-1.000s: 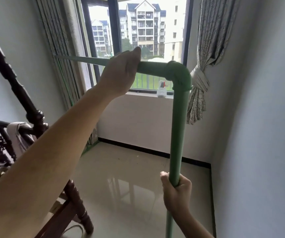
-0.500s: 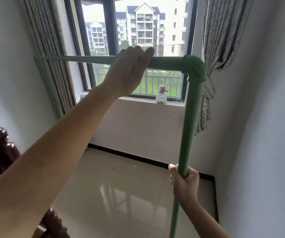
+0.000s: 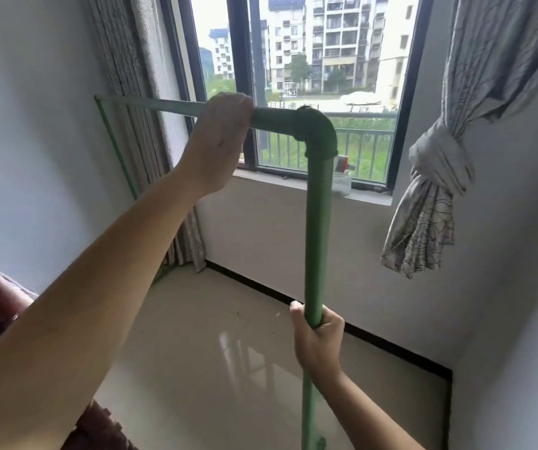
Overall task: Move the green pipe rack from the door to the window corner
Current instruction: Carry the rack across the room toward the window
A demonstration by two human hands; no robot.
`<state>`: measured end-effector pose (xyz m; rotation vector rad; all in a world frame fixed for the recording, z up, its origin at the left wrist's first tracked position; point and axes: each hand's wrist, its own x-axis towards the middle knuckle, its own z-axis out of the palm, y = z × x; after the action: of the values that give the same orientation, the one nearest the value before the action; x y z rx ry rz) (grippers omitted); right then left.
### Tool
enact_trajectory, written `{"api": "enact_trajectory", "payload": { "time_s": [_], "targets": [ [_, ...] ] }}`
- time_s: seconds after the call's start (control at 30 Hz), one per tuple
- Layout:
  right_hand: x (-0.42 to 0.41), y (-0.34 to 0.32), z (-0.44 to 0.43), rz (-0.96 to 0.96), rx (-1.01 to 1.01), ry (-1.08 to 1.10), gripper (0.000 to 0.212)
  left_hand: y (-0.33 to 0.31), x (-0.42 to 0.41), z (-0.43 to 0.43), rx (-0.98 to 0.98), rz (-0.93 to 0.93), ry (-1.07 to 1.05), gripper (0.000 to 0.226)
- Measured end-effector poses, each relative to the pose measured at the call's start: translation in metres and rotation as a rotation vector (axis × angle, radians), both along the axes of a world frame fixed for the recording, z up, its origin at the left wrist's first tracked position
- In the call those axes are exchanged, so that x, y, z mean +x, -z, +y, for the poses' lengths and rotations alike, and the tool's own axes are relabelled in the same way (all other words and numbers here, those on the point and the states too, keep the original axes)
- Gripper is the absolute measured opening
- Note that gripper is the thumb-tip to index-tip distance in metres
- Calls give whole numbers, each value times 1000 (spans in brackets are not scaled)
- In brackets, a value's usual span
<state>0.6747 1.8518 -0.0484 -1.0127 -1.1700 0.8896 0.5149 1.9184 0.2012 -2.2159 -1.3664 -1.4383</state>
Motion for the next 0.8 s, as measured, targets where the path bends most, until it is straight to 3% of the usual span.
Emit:
{"api": "enact_trajectory", "payload": {
  "time_s": [0.37, 0.53, 0.7, 0.8],
  "targets": [
    [-43, -3, 111, -39, -4, -32, 55, 2, -46, 104, -44, -38, -57, 47],
    [-60, 4, 144, -40, 3, -23, 55, 15, -58, 146, 33, -74, -94, 49],
    [-55, 12, 157, -95, 83, -36, 53, 24, -49, 161, 101, -189, -40, 51],
    [-36, 32, 163, -163, 132, -65, 50, 42, -28, 150, -13, -315, -34, 53]
  ]
}}
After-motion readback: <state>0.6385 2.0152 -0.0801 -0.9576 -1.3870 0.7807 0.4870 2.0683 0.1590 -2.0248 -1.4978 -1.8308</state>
